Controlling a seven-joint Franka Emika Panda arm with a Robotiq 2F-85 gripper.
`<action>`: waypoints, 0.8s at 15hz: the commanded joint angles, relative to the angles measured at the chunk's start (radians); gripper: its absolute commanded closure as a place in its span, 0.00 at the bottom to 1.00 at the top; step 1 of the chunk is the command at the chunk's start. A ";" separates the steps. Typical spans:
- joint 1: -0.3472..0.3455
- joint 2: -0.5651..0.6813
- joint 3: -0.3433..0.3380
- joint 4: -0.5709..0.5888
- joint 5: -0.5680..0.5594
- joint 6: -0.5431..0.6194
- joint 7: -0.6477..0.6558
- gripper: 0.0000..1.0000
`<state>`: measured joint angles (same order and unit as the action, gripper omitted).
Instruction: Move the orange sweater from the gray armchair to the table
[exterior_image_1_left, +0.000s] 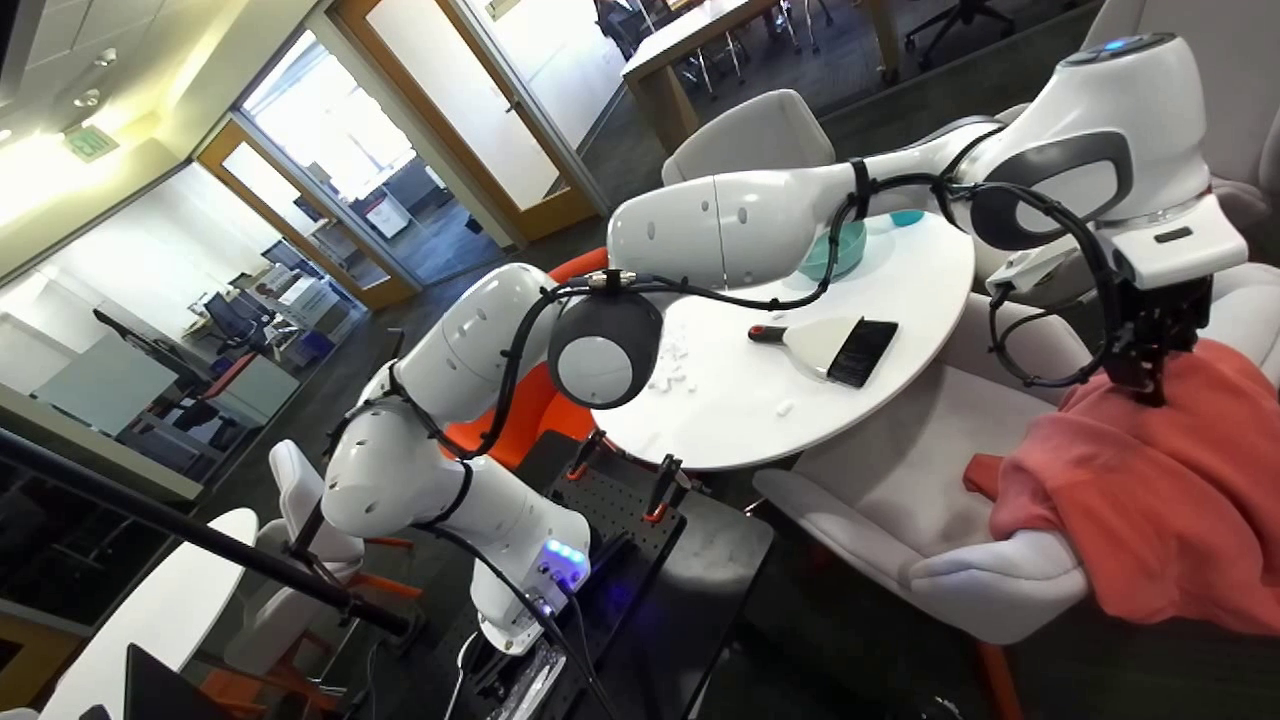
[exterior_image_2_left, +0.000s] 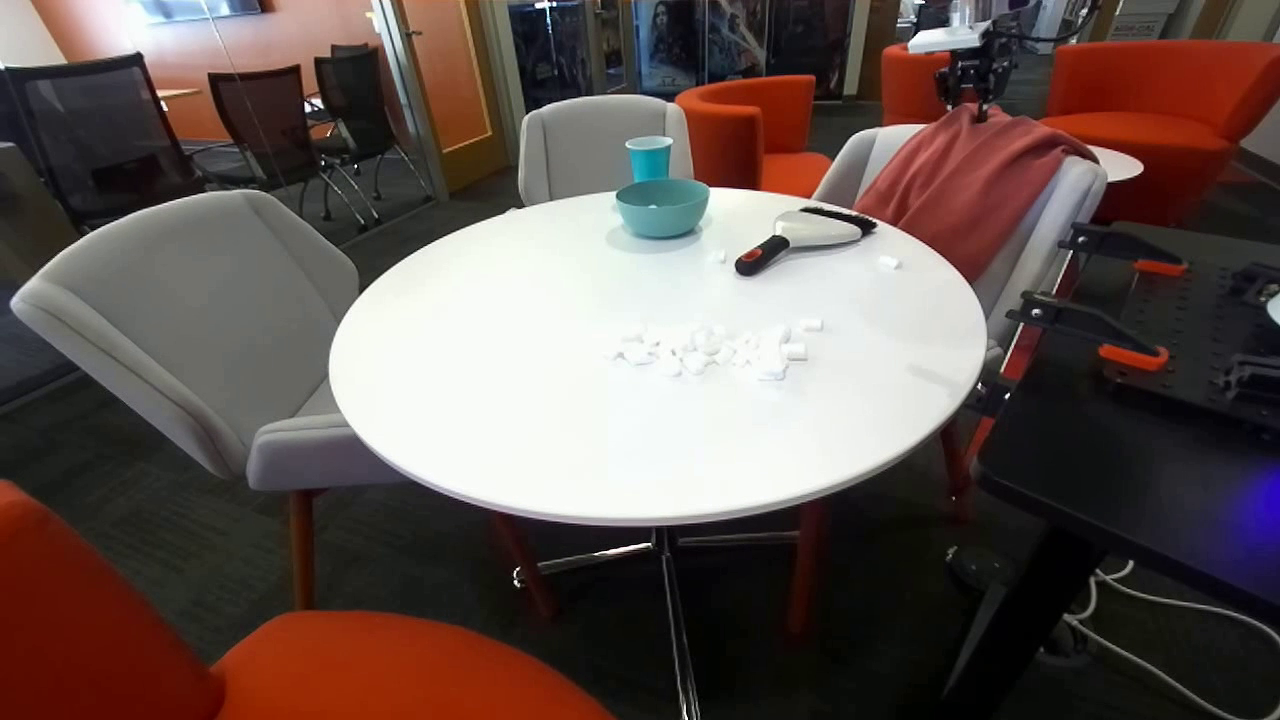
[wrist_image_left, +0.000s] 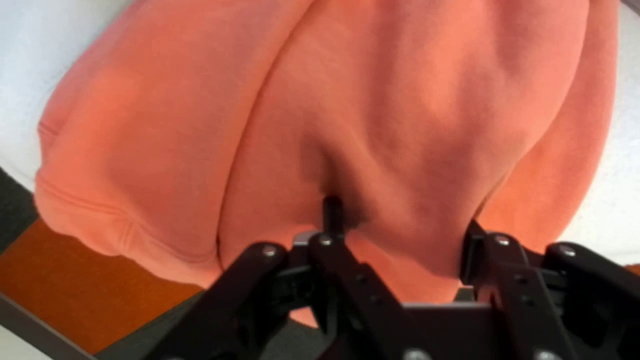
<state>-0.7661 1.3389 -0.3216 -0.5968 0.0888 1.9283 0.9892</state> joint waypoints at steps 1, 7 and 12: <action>-0.024 0.046 0.021 0.107 -0.029 -0.059 0.023 0.78; -0.032 0.063 0.028 0.175 -0.048 -0.117 0.011 0.96; -0.036 0.012 0.054 0.231 -0.074 -0.229 -0.045 0.97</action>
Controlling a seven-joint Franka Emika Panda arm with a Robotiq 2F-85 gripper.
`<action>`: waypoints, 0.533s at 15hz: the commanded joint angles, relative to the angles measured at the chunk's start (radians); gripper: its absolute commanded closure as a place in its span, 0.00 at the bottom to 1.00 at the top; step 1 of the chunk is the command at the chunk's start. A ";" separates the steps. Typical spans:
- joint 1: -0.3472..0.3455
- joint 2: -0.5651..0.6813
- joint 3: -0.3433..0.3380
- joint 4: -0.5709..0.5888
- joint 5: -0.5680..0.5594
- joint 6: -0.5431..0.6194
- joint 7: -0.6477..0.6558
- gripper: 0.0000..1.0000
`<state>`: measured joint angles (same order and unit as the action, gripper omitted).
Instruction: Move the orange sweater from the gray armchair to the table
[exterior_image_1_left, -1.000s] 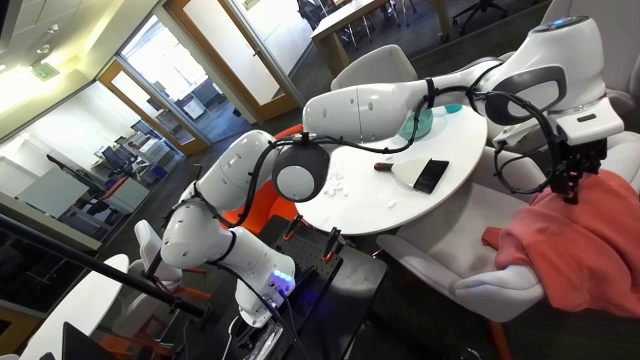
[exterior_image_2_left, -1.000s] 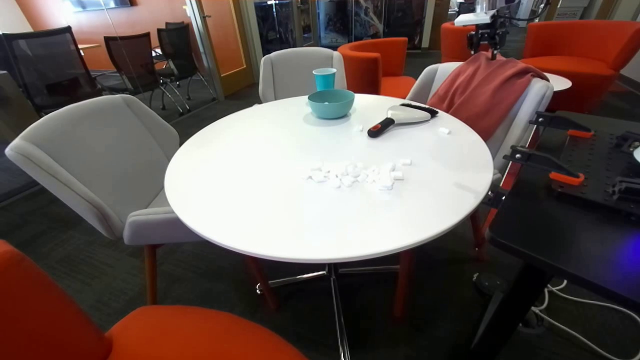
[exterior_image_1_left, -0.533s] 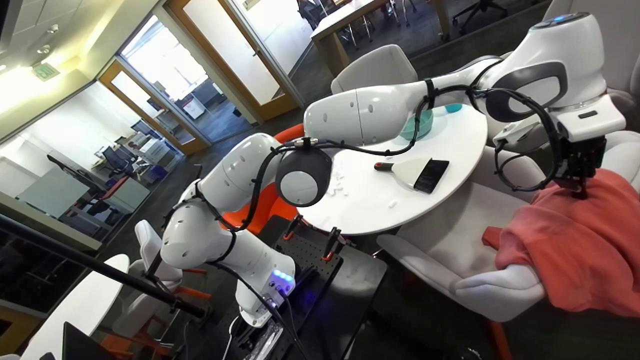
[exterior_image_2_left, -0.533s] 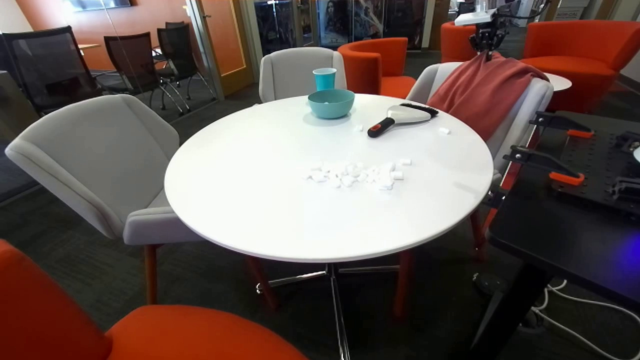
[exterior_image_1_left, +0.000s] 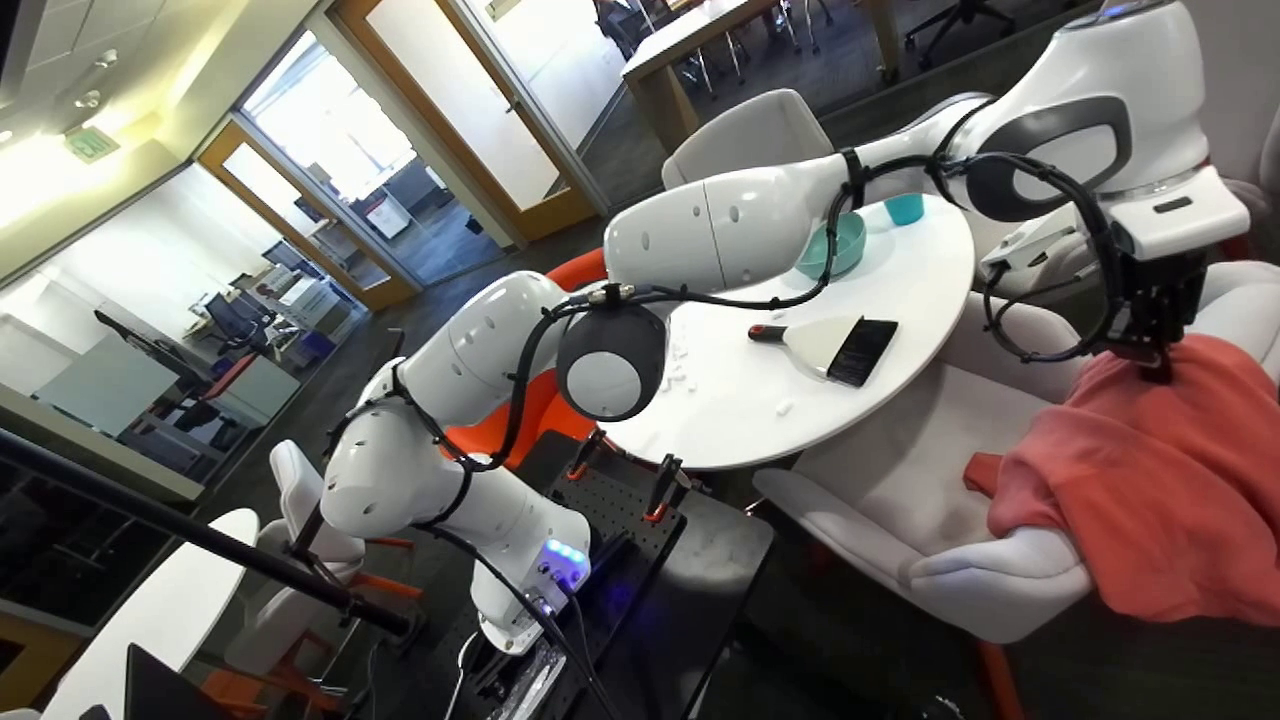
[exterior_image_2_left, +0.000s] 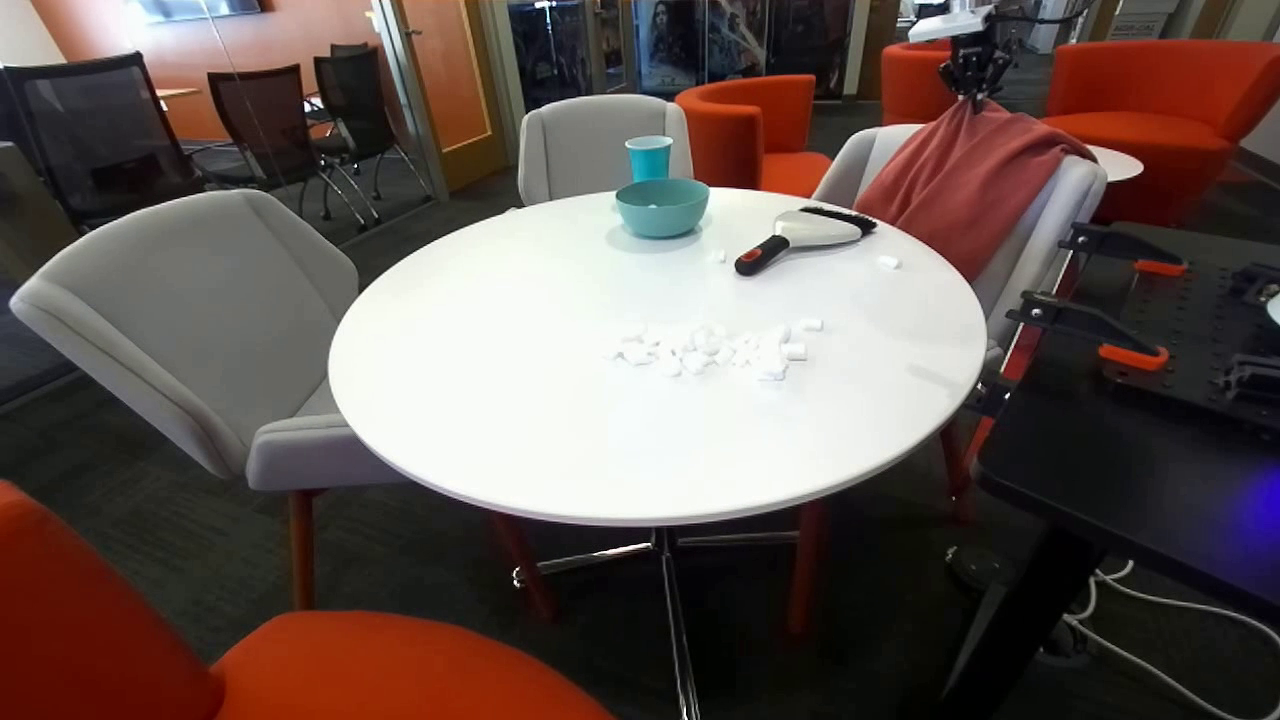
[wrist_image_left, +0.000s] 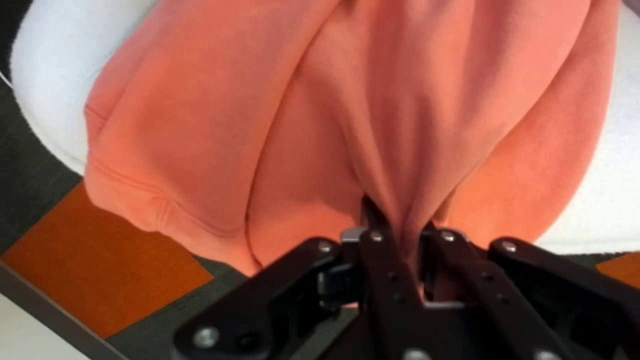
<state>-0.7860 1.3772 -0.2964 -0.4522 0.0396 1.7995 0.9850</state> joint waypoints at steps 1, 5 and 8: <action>-0.019 -0.045 0.034 0.108 -0.027 -0.134 -0.068 0.97; -0.017 -0.153 0.067 0.079 -0.037 -0.166 -0.224 0.97; -0.022 -0.228 0.100 0.077 -0.028 -0.203 -0.379 0.97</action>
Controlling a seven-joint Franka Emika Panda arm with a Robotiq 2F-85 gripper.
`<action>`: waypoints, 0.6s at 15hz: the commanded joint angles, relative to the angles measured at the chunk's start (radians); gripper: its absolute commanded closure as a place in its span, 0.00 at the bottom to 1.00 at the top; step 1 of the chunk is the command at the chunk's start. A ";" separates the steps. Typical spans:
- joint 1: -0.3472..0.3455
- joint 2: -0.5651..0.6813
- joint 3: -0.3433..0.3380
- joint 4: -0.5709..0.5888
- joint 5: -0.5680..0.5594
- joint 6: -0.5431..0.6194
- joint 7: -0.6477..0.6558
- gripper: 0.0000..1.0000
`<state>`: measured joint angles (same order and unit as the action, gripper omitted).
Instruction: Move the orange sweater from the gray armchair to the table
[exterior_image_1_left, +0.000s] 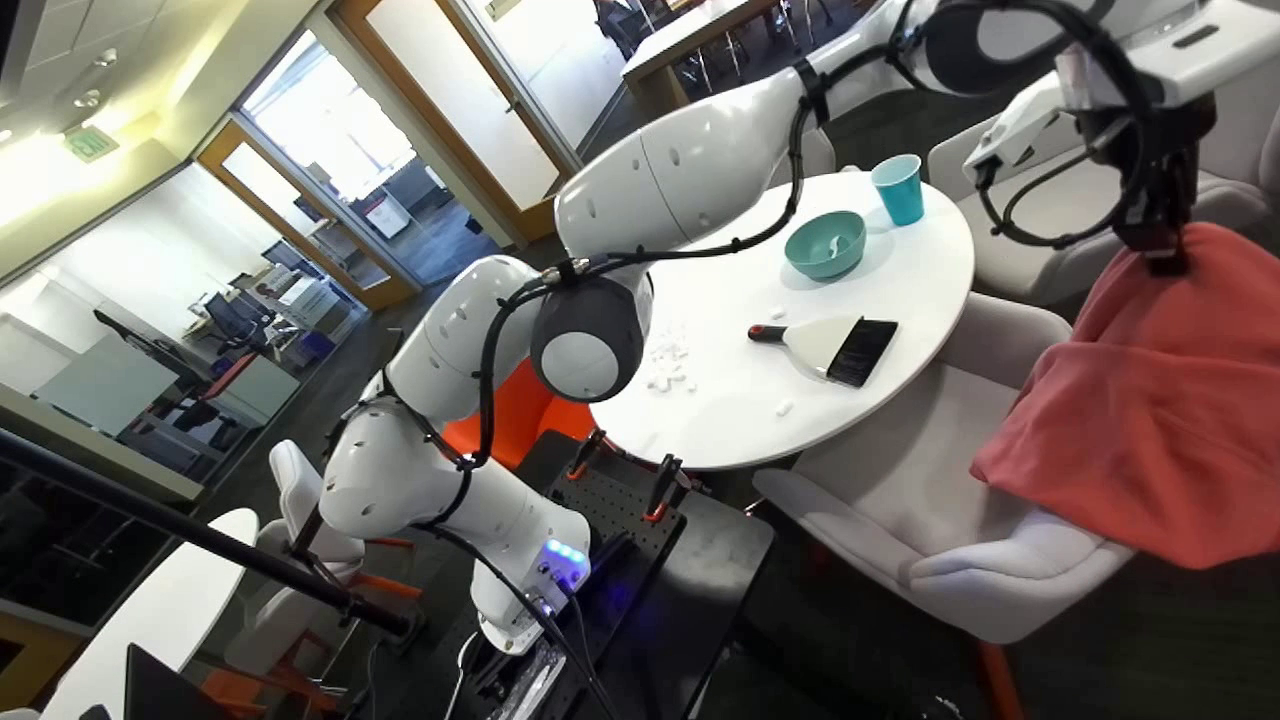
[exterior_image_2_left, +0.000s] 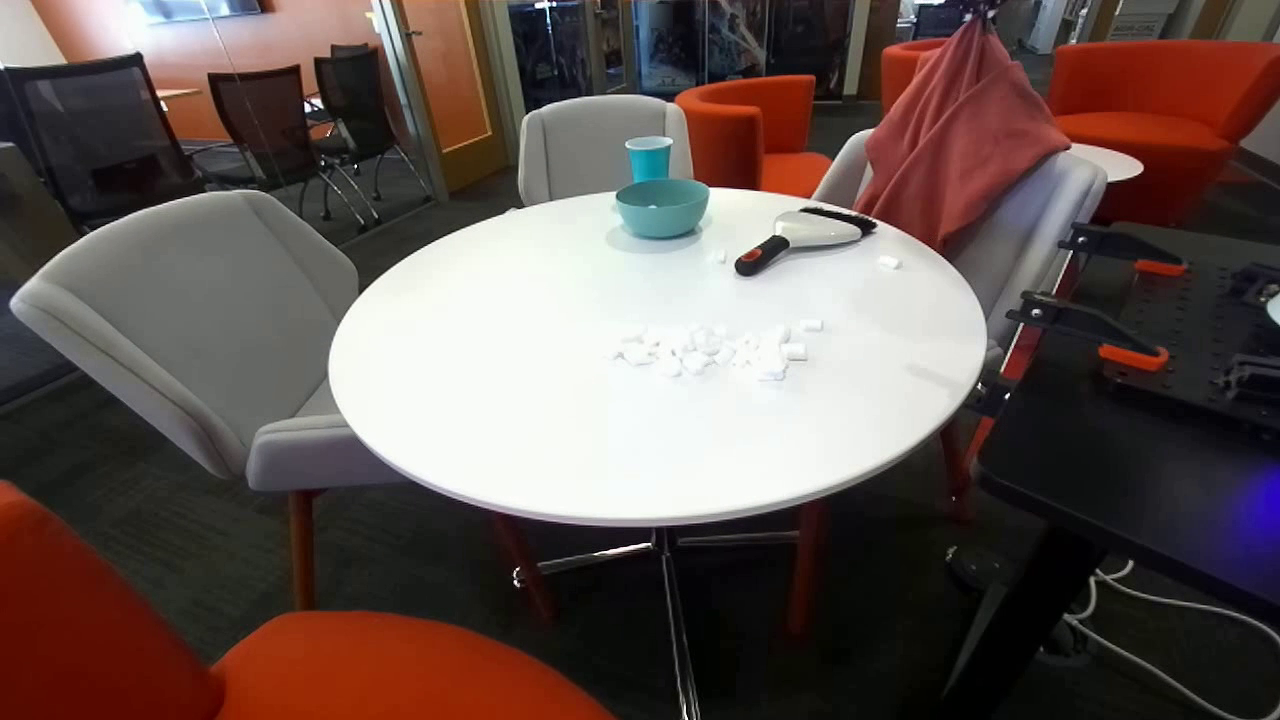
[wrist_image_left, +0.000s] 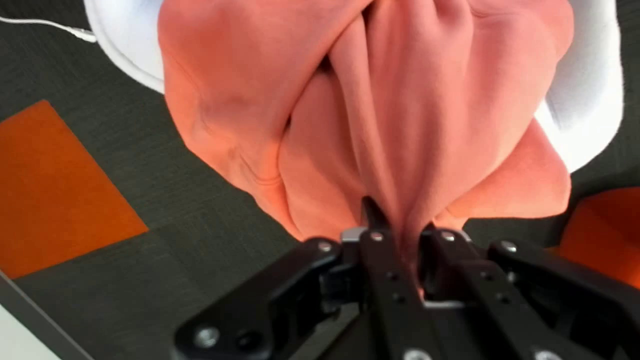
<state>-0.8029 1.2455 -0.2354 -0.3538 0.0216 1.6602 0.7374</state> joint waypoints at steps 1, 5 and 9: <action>-0.004 -0.119 0.050 -0.022 -0.008 -0.078 -0.189 0.97; 0.003 -0.208 0.082 -0.023 -0.005 -0.159 -0.400 0.97; 0.012 -0.296 0.112 -0.020 -0.002 -0.236 -0.563 0.97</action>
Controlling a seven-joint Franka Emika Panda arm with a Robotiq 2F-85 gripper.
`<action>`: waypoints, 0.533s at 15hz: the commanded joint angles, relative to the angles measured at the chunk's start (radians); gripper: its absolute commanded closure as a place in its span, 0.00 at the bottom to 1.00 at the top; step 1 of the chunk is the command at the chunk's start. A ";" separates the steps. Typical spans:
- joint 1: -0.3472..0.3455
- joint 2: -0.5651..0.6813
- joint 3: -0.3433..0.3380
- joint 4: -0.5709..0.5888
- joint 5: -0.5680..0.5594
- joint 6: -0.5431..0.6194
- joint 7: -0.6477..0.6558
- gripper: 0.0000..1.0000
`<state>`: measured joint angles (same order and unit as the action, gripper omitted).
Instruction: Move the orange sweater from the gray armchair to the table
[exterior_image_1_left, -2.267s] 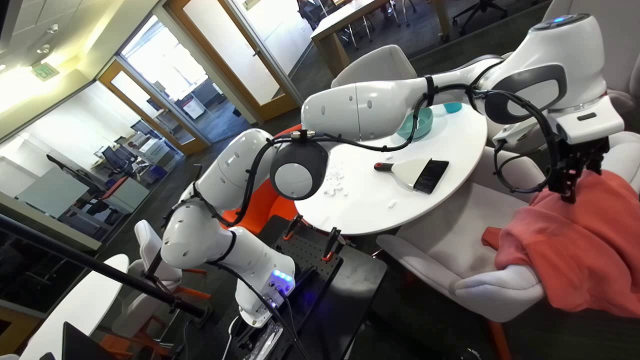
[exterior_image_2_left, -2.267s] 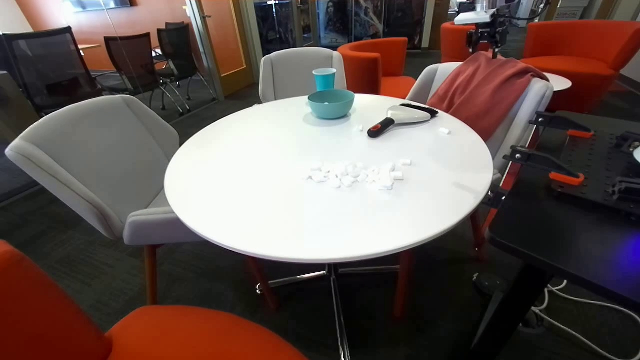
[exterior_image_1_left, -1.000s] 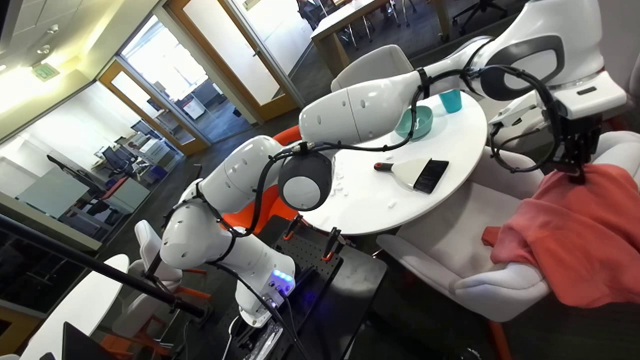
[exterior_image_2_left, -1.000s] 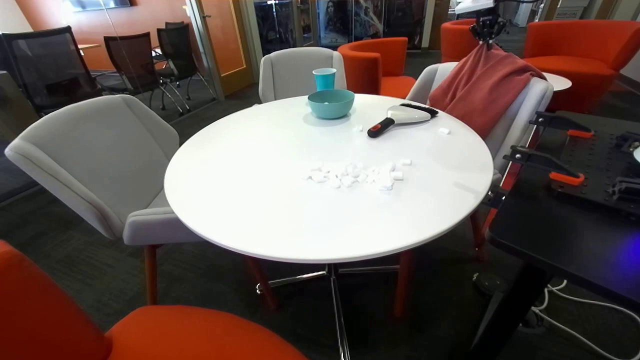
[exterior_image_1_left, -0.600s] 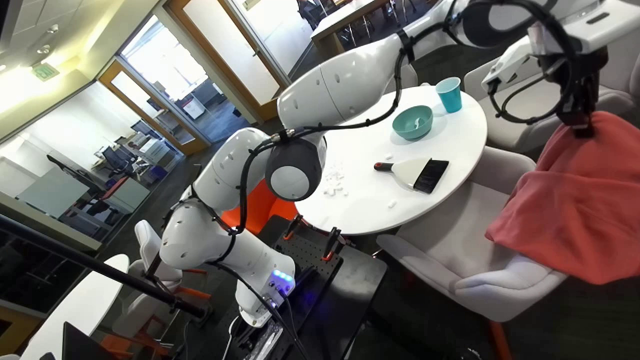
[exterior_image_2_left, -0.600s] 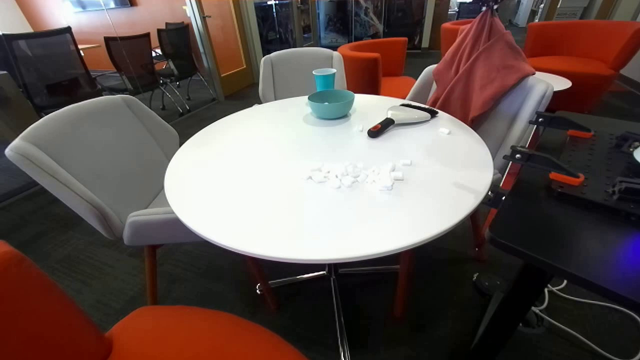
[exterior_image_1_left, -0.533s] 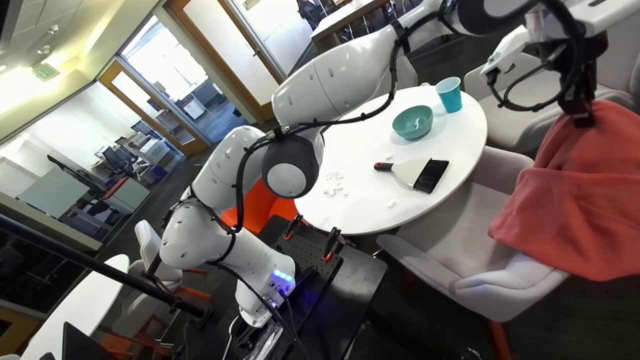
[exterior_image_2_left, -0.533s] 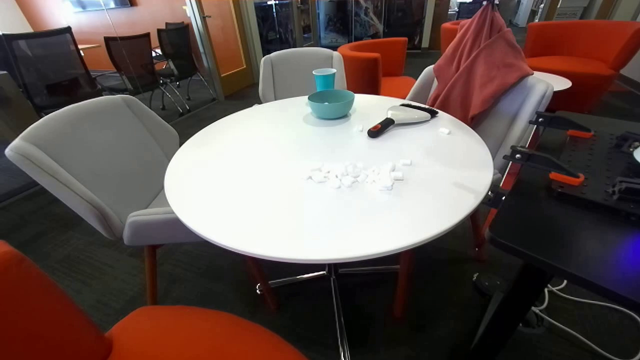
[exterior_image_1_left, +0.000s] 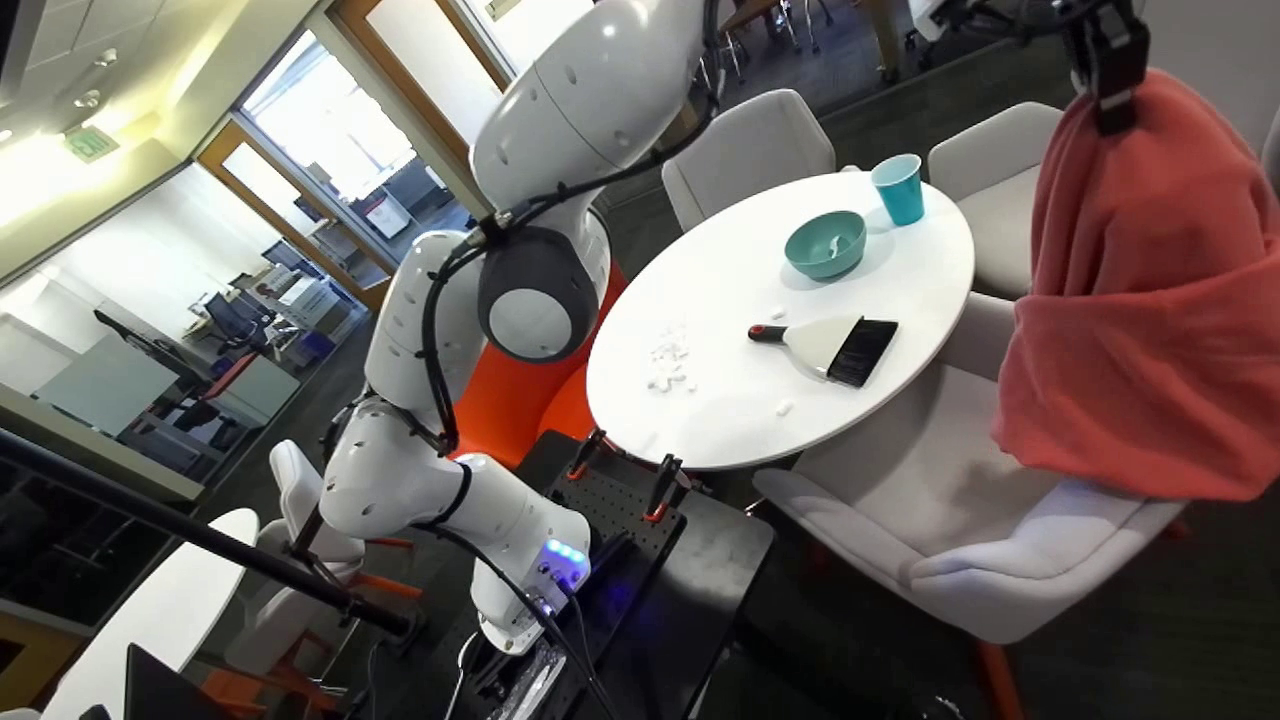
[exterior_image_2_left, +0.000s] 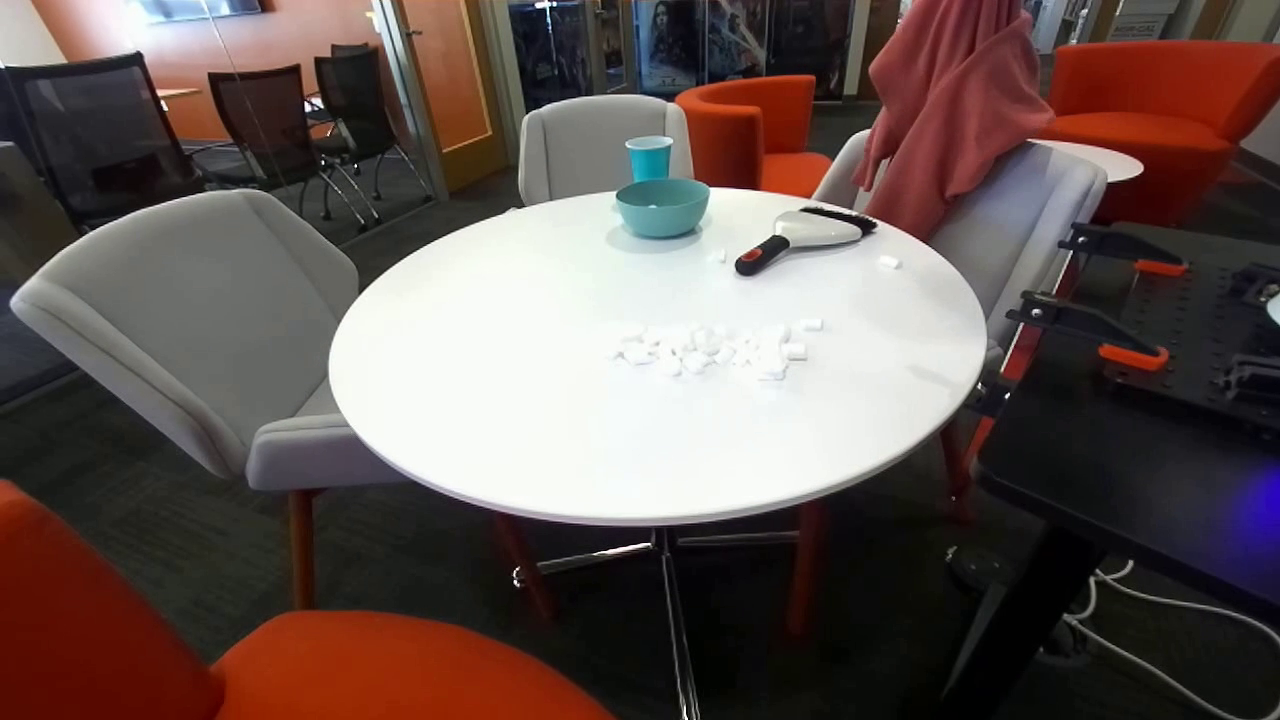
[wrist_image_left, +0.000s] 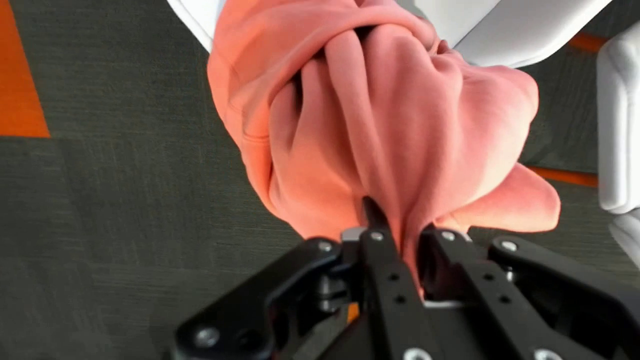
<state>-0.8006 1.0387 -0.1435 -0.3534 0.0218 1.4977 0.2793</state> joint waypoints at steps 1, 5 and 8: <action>0.014 -0.111 0.024 -0.022 -0.005 -0.097 -0.142 0.97; 0.016 -0.121 0.027 -0.025 -0.002 -0.105 -0.169 0.86; 0.022 -0.141 0.029 -0.027 -0.002 -0.122 -0.179 0.86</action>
<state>-0.7798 0.9120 -0.1161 -0.3564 0.0218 1.3658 0.0999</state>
